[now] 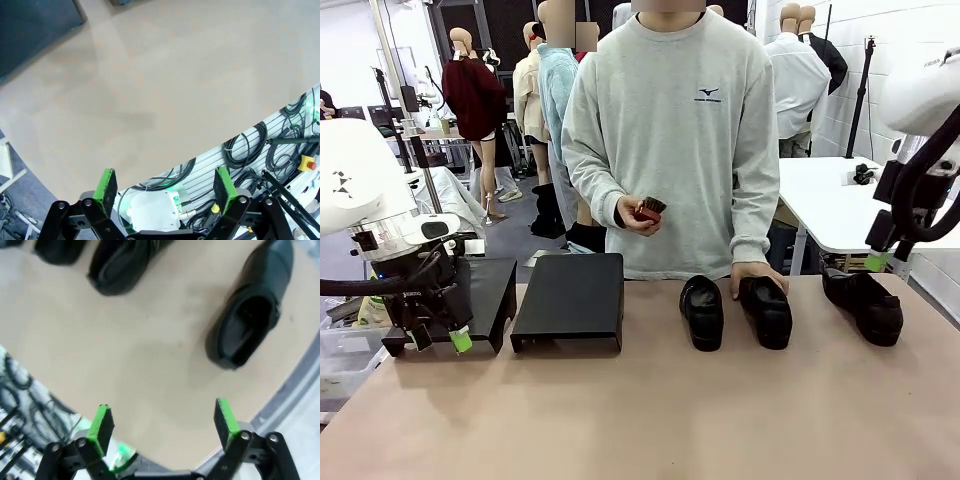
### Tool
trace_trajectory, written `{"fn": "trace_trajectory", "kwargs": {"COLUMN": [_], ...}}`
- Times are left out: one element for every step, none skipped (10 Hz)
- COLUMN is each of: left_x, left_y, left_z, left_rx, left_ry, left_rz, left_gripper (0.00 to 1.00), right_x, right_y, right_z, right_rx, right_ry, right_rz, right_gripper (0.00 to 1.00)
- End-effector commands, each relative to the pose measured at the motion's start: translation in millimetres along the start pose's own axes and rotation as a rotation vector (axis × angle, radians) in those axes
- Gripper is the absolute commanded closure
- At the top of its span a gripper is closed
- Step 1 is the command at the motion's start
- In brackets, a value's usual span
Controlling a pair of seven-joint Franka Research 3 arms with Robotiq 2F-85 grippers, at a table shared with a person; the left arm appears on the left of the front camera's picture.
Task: Organize the shoes by placing them on the stand.
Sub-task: Pick up one Shoe and place it in the middle of the table.
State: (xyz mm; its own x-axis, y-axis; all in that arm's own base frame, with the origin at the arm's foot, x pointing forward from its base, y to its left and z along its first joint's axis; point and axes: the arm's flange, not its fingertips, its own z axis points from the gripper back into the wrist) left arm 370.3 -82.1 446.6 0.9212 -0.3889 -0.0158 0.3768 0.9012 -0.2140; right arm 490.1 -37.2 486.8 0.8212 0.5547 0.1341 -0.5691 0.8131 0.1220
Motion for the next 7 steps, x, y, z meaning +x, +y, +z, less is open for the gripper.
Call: {"fn": "trace_trajectory", "kwargs": {"left_x": [-1,-1,-1,-1,-1,-1,-1], "left_y": [0,0,0,0,0,0,0], "left_z": [1,1,1,1,1,1,1], "left_rx": [-0.02,-0.02,-0.02,-0.02,-0.02,-0.02,-0.02], "left_ry": [-0.001,-0.001,-0.001,-0.001,-0.001,-0.001,-0.001], "left_rz": [0.007,0.007,0.007,0.007,0.007,0.007,0.007], "left_gripper": [0.0,0.0,0.0,0.0,0.0,0.0,0.0], "right_x": [4,10,15,23,31,37,39], "right_y": [-17,-25,-30,-37,-44,-46,-49], "right_z": [-28,-38,-44,-51,-58,-64,-71], "right_rx": [0.024,-0.005,-0.046,-0.071,-0.07,-0.067,-0.063], "right_ry": [-0.103,-0.136,-0.156,-0.157,-0.141,-0.135,-0.127], "right_rz": [0.055,0.052,0.019,-0.002,-0.029,-0.055,-0.068], "right_gripper": [0.0,0.0,0.0,0.0,0.0,0.0,0.0]}}
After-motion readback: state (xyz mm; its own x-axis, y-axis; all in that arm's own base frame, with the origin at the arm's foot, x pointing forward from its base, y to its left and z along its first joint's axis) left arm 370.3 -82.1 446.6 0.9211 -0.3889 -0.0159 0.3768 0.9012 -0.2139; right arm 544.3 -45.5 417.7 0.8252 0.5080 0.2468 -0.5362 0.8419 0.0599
